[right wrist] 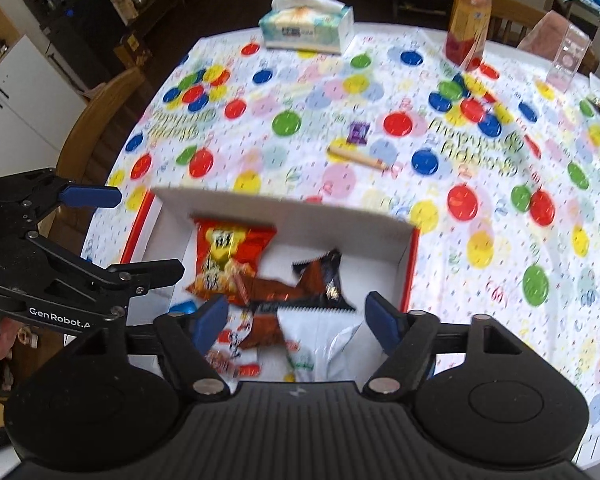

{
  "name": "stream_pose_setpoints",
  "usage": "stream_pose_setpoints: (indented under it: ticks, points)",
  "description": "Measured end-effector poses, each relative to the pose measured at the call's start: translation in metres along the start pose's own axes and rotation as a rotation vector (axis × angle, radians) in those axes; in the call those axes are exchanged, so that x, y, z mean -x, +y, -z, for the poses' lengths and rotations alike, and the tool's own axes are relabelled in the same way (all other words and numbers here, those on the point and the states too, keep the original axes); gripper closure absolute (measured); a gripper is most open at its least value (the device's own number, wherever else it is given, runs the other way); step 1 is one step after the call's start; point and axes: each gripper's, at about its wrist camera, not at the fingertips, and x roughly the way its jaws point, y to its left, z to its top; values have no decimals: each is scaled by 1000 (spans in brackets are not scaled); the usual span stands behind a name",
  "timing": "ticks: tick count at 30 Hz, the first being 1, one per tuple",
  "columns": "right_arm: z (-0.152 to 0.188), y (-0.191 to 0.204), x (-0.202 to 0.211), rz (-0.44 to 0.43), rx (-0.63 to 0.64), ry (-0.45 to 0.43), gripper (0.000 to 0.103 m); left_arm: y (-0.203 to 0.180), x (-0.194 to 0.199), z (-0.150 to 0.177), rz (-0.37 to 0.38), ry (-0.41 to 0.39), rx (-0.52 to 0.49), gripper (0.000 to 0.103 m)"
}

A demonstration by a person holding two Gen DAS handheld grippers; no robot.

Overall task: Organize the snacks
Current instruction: 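Move both grippers back toward the purple candy and wooden stick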

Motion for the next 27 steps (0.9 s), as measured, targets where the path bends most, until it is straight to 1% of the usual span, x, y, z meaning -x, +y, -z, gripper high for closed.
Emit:
stream_pose_setpoints:
  ticks: [4,7,13,17,22,27]
  points:
    - [-16,-8,3,10,4,-27,25,3,0,-17,-22,-28,17,1]
    - [-32,-16,1,42,12,-26,24,8,-7,-33,-38,-35,42,1]
    - [-57,-37,-10,46,9,-36,24,19,-24,-68,-79,-45,96,1]
    - [-74,-50,-20,44,20,-35,24,26,-39,-87,-99,-34,126,1]
    - [-97,-65,-35,44,55,-45,24,31,-61,-108,-130,-17,138,1]
    - [-118,-84,-65,26,65,-25,24,33,-90,-128,-136,14,162,1]
